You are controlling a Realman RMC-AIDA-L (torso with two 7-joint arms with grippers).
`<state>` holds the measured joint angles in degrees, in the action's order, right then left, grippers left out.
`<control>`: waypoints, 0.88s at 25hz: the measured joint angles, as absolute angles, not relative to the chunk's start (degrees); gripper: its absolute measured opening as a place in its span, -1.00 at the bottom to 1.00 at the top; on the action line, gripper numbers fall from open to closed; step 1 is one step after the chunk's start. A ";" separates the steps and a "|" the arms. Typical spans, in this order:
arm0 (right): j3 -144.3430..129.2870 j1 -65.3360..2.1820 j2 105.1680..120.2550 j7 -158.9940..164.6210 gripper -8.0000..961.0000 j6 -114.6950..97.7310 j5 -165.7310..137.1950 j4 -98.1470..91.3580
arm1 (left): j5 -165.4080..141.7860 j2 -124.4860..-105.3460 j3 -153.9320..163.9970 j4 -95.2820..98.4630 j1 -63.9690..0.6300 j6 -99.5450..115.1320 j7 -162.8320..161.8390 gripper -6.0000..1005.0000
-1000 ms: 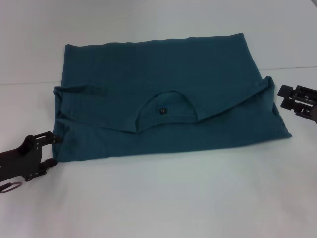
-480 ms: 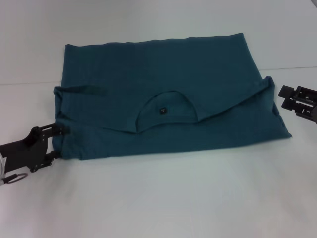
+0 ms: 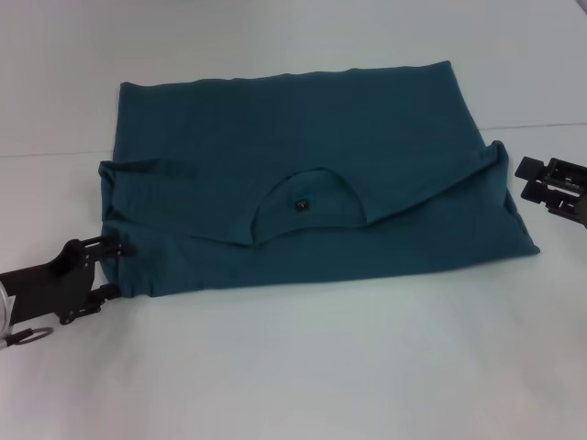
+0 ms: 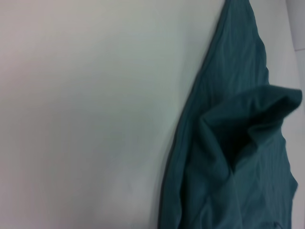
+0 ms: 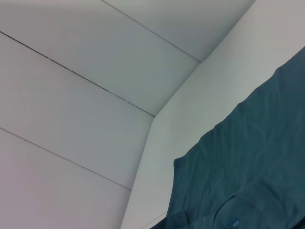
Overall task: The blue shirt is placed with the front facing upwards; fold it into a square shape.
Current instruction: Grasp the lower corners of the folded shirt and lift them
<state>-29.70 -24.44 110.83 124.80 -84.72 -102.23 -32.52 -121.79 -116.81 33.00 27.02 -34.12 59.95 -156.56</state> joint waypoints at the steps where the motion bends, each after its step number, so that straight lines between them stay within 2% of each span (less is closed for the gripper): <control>1: -29.70 -24.49 110.83 124.80 0.31 -84.70 -102.24 -32.52 | -121.80 -116.86 32.93 27.29 -33.88 60.66 -156.69 0.43; 9: -29.70 -24.50 110.83 124.80 0.30 -84.53 -102.27 -32.52 | -121.82 -117.07 32.75 29.11 -31.83 62.52 -158.54 0.43; 22: -29.65 -24.42 110.92 124.80 0.31 -84.52 -102.21 -32.52 | -123.00 -116.93 32.77 27.95 -32.50 62.39 -158.88 0.44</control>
<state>-29.65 -24.42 110.92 124.81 -84.52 -102.21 -32.52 -123.00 -116.93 32.77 27.95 -32.50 62.39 -158.88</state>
